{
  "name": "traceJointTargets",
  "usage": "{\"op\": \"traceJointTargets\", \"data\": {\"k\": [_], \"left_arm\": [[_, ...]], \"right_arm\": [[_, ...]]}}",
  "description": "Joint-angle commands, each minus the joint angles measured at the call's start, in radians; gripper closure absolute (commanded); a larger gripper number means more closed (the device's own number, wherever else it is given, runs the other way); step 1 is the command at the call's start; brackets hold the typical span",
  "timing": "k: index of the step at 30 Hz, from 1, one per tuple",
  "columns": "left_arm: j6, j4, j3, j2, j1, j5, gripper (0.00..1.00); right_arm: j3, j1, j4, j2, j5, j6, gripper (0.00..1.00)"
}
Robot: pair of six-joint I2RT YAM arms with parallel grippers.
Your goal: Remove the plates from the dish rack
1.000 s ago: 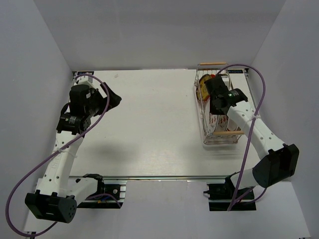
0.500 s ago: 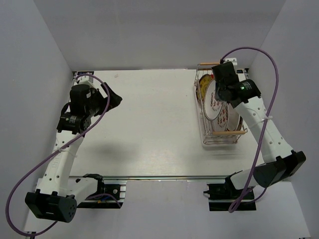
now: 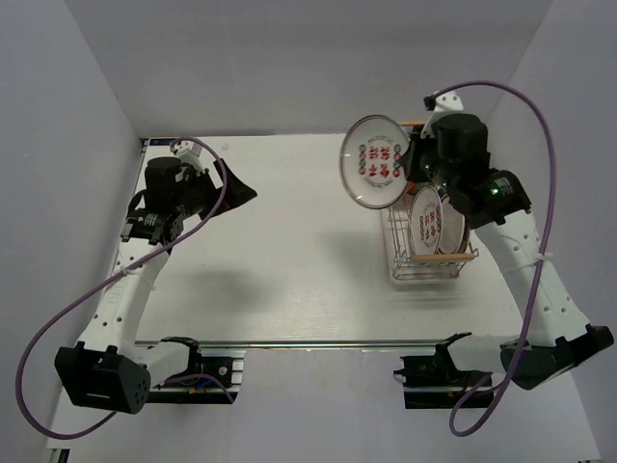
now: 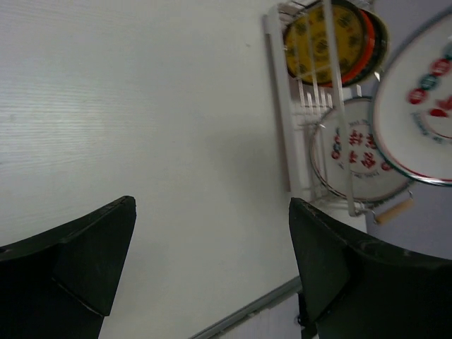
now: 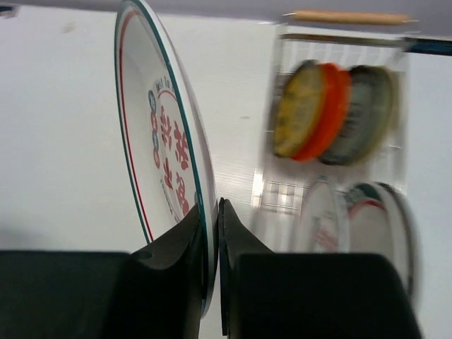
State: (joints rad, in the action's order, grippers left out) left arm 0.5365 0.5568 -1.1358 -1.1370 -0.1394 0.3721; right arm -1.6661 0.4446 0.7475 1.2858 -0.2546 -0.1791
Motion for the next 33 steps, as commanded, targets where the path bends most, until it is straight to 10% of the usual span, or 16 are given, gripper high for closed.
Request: {"op": "traceJointTargets", "data": {"k": [1, 18, 25, 28, 33], "left_arm": [[0.005, -0.147, 0.065, 0.01, -0.012, 0.282, 0.02], [0.002, -0.342, 0.238, -0.099, -0.012, 0.409, 0.09], [0.026, -0.364, 0.238, -0.124, -0.012, 0.413, 0.9], [0.033, -0.351, 0.238, -0.127, -0.012, 0.383, 1.0], [0.049, -0.357, 0.243, -0.15, -0.012, 0.369, 1.0]], "right_arm": [[0.142, -0.003, -0.271, -0.005, 0.375, -0.065, 1.0], [0.442, -0.001, -0.835, 0.165, 0.96, -0.473, 1.0], [0.444, 0.0, -0.794, 0.214, 0.945, -0.448, 0.97], [0.444, -0.001, -0.749, 0.219, 0.891, -0.416, 0.9], [0.398, -0.001, -0.558, 0.19, 0.726, -0.3, 0.11]]}}
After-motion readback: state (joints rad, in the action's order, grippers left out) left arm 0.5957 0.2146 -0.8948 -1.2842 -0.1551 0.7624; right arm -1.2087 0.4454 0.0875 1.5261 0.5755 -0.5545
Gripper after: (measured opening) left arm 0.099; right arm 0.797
